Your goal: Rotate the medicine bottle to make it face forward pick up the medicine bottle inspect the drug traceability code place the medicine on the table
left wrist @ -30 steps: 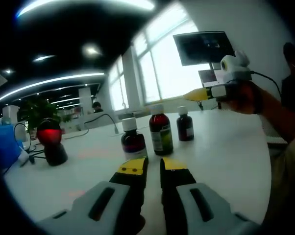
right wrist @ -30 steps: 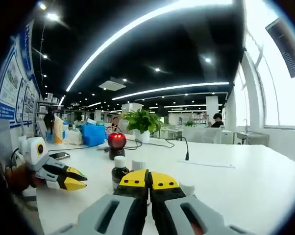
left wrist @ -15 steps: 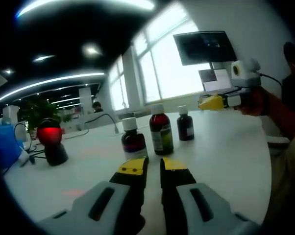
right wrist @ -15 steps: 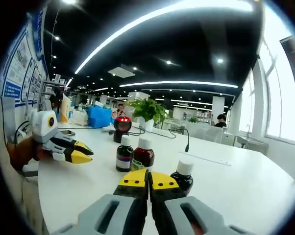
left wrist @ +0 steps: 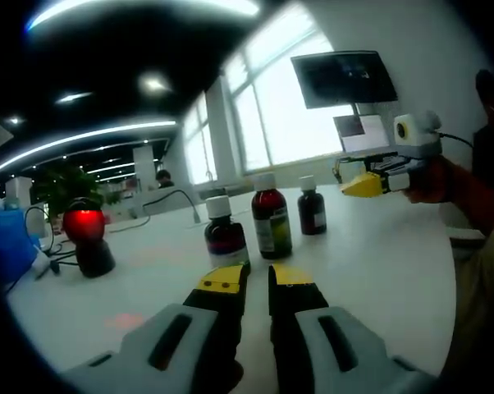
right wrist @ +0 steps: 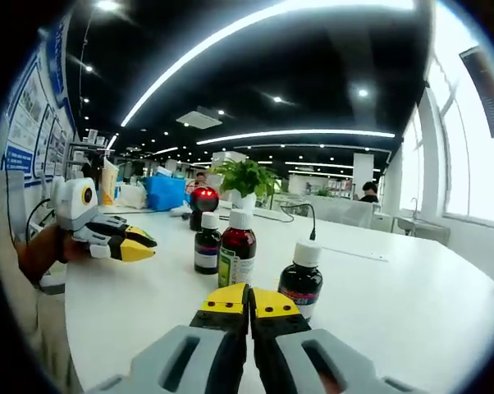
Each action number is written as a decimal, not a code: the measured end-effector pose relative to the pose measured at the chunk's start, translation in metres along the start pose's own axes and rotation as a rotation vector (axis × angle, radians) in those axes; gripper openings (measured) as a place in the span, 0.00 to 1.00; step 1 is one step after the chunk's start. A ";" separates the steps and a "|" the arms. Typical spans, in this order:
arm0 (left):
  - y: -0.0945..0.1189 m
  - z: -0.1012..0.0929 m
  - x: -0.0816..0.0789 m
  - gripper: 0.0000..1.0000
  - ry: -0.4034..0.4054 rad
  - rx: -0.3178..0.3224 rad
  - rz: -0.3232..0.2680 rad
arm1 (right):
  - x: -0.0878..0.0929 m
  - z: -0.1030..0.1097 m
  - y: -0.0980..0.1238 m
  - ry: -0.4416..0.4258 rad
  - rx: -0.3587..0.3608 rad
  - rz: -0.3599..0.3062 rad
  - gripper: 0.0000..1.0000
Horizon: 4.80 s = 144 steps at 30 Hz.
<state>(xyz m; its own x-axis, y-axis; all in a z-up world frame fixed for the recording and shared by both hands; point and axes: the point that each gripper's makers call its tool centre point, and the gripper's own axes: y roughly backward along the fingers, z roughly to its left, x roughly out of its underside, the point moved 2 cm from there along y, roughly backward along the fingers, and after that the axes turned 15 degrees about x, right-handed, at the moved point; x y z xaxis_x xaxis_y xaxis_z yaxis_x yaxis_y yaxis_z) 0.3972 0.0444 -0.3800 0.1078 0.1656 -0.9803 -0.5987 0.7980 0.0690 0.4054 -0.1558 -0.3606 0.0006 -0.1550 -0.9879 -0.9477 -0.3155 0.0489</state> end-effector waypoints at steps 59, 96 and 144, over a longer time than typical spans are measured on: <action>-0.001 0.000 0.000 0.03 -0.006 -0.016 0.014 | 0.017 0.019 -0.001 0.033 -0.094 -0.029 0.00; -0.001 0.003 0.001 0.03 -0.011 -0.015 0.017 | 0.017 0.023 -0.002 0.041 -0.105 -0.036 0.00; -0.013 0.052 -0.030 0.08 0.042 -0.092 -0.043 | 0.020 0.021 -0.004 0.036 -0.114 -0.029 0.00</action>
<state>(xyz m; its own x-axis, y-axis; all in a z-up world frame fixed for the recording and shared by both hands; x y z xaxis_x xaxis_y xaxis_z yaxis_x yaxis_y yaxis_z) 0.4431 0.0587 -0.3425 0.1032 0.1066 -0.9889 -0.6645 0.7472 0.0112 0.4020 -0.1376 -0.3832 0.0408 -0.1769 -0.9834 -0.9045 -0.4246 0.0388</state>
